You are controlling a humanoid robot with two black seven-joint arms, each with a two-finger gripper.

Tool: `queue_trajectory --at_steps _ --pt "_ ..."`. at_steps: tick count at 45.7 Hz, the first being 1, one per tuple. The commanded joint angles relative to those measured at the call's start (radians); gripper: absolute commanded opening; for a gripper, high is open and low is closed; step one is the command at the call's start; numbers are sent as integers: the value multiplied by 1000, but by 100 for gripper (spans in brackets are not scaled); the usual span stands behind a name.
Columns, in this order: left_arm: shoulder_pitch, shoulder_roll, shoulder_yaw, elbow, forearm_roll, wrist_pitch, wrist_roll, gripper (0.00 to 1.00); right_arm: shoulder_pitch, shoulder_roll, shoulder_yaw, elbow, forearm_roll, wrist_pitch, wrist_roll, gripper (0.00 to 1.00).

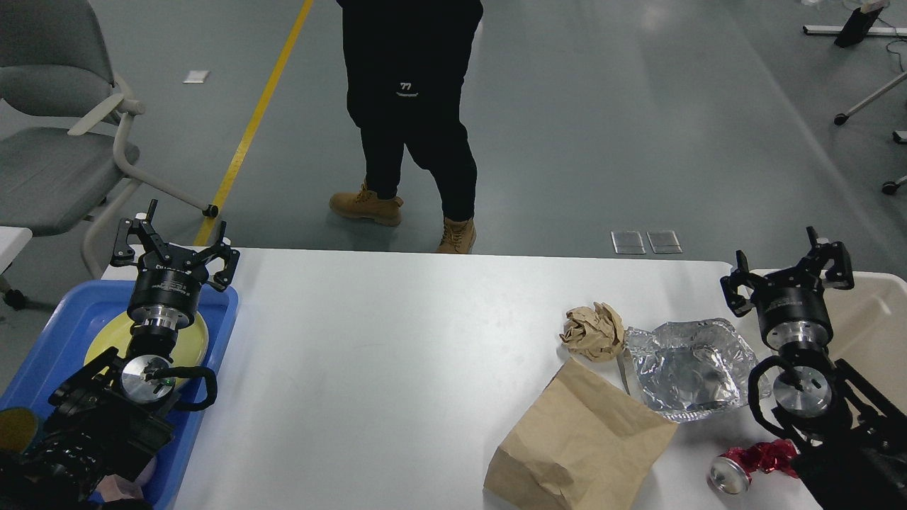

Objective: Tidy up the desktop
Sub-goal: 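Raise the right gripper up and away from the bin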

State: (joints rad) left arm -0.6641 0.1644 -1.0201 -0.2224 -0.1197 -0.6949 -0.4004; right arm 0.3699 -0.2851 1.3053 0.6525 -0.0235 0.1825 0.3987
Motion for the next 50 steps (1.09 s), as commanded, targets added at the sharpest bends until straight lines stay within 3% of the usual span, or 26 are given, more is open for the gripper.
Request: queue_trajectory --at_steps 1,13,43,50 --pt "0 0 0 0 0 0 0 96 1 -2 0 -19 37 0 0 100" --pt "0 0 0 0 0 0 0 96 12 -5 0 -82 37 12 0 100" --pt "0 0 0 0 0 0 0 96 193 -40 -6 -65 37 20 2 100" --pt "0 0 0 0 0 0 0 96 205 -115 -49 -65 36 141 -1 100"
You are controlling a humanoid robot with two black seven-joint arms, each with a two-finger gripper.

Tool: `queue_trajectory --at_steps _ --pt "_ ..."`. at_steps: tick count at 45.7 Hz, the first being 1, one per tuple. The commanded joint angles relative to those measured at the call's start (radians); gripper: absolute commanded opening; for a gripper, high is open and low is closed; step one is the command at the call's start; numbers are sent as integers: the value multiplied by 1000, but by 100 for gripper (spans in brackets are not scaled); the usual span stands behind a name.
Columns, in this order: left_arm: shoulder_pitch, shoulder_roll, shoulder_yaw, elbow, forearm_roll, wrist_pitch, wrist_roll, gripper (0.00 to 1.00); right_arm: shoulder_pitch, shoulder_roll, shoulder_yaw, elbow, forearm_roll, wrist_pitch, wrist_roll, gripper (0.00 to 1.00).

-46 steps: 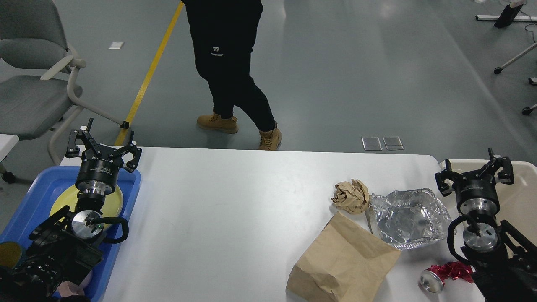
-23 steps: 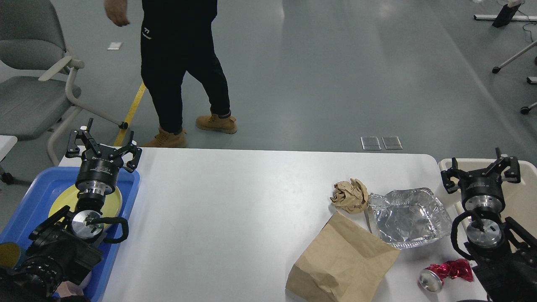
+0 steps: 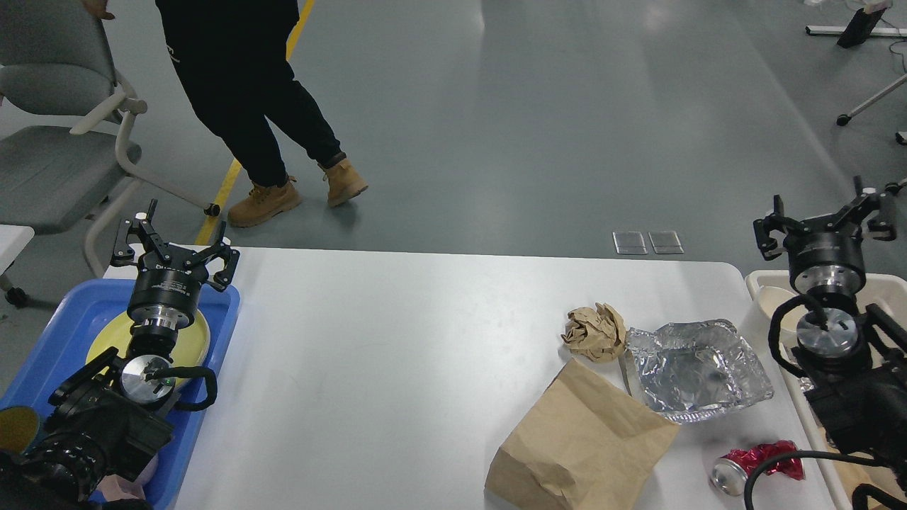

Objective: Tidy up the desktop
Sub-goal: 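Raise the right gripper up and away from the bin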

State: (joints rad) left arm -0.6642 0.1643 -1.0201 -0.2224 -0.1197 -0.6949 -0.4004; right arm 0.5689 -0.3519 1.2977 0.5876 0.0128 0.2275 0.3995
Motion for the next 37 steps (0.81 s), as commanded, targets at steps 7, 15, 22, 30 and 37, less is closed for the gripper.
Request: queue_trajectory --at_steps 7,15,22,30,37 --pt "0 1 0 0 0 0 0 96 55 -88 -286 -2 -2 312 -2 100" --pt "0 0 0 0 0 0 0 96 124 -96 -631 -8 -16 335 -5 100" --pt "0 0 0 0 0 0 0 96 256 -99 -978 -25 -17 335 -5 100" --pt "0 0 0 0 0 0 0 96 397 -93 -1285 -55 -14 332 -5 100" --pt "0 0 0 0 0 0 0 96 442 -85 -1449 -49 -11 337 -5 100"
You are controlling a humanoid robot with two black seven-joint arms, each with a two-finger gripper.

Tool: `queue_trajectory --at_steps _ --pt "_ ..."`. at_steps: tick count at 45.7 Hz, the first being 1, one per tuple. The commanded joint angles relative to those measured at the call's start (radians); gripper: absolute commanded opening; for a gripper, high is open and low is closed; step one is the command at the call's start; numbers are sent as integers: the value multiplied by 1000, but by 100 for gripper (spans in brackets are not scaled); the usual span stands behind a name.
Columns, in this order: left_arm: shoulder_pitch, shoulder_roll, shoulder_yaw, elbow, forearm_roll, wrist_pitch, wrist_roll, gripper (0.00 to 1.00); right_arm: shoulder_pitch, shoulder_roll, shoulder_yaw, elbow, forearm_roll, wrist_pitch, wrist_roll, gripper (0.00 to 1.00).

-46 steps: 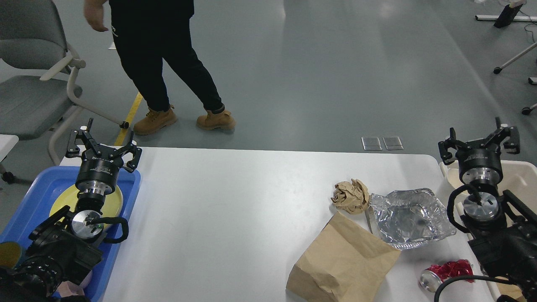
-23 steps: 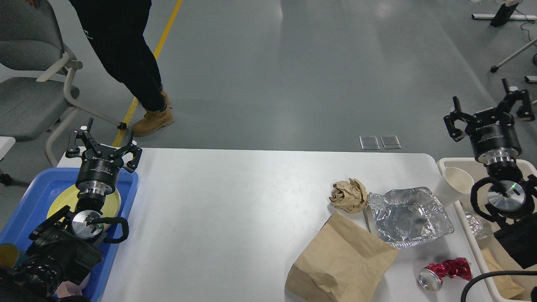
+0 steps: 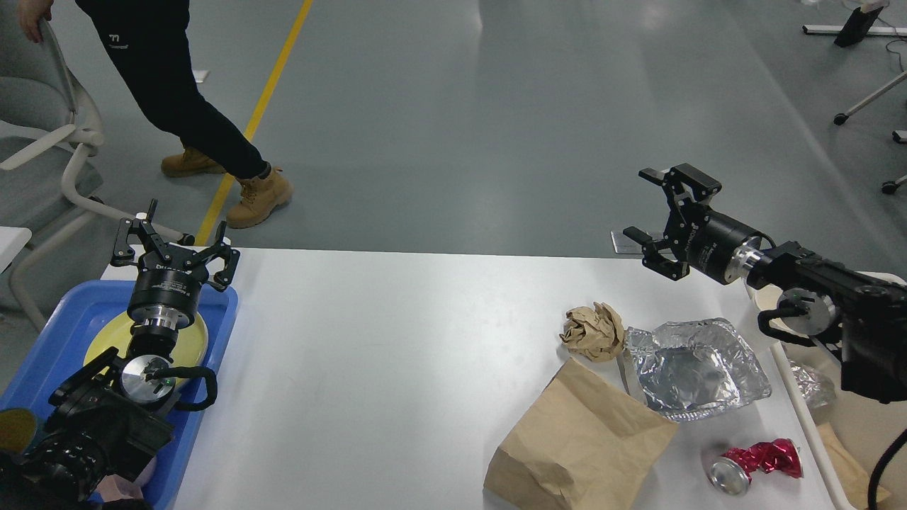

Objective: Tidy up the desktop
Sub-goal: 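Raise the right gripper up and away from the bin, then lower the right gripper onto the crumpled paper ball and grasp it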

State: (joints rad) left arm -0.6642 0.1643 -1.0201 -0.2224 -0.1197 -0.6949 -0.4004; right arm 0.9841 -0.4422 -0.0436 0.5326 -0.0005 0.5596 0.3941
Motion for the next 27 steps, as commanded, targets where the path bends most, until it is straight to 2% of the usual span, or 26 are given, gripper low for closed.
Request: queue_trajectory --at_steps 1,19,23,27 --pt "0 0 0 0 0 0 0 96 31 7 -117 6 4 6 0 100" --pt "0 0 0 0 0 0 0 96 237 -21 -364 40 -1 -4 0 100" --pt "0 0 0 0 0 0 0 96 286 29 -493 41 -9 0 -12 100" --pt "0 0 0 0 0 0 0 96 353 105 -717 41 -16 -3 -50 100"
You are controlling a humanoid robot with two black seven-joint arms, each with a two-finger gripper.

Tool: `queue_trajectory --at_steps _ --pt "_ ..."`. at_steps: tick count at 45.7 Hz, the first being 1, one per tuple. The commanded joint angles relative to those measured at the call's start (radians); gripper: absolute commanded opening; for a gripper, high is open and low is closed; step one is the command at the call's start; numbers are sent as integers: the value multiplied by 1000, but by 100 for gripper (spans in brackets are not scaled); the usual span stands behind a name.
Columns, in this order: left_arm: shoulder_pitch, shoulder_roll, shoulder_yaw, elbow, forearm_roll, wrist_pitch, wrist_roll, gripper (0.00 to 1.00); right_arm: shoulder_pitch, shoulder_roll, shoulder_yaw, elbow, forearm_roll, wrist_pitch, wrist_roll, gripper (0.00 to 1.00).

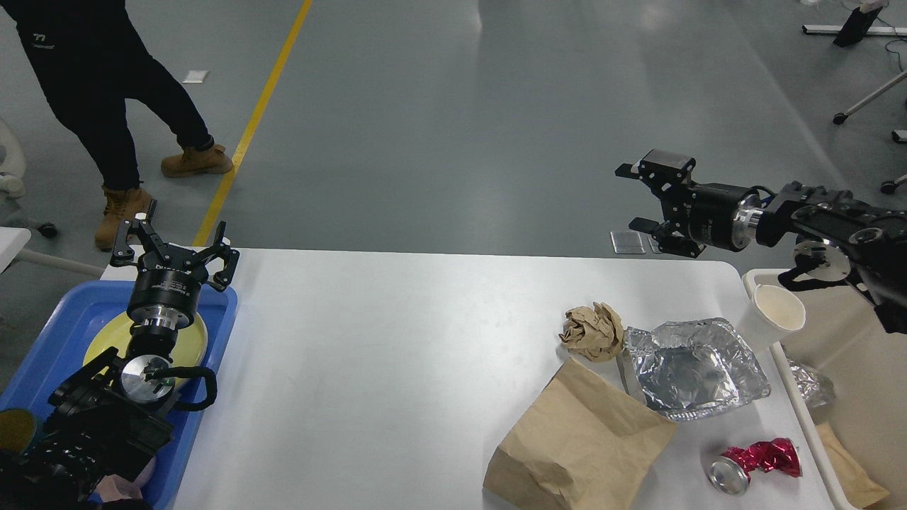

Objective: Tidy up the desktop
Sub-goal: 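Lower the right gripper onto the crumpled paper ball and grasp it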

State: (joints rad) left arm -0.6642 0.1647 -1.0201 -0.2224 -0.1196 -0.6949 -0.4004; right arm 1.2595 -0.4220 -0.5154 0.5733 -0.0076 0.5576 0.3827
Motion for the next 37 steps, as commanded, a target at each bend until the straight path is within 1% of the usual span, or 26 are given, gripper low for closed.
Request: queue_trajectory --at_steps 1,7,13,15,19,25,30,32,37 --pt "0 -1 0 0 0 0 0 96 90 103 -302 0 -9 -1 -47 100" --pt "0 -1 0 0 0 0 0 96 135 201 -547 -1 -9 -2 -73 100" --pt "0 -1 0 0 0 0 0 96 176 232 -669 5 -14 10 -134 100" --pt "0 -1 0 0 0 0 0 96 196 236 -692 22 -14 10 -140 100" --pt "0 -1 0 0 0 0 0 96 251 238 -710 80 -12 10 -140 100" --pt "0 -1 0 0 0 0 0 96 310 250 -687 181 6 -5 -137 100" --pt "0 -1 0 0 0 0 0 96 310 287 -658 195 6 -18 -139 100" --pt "0 -1 0 0 0 0 0 96 302 304 -657 188 6 -37 -140 100" --pt "0 -1 0 0 0 0 0 96 270 347 -657 188 3 -140 -148 100"
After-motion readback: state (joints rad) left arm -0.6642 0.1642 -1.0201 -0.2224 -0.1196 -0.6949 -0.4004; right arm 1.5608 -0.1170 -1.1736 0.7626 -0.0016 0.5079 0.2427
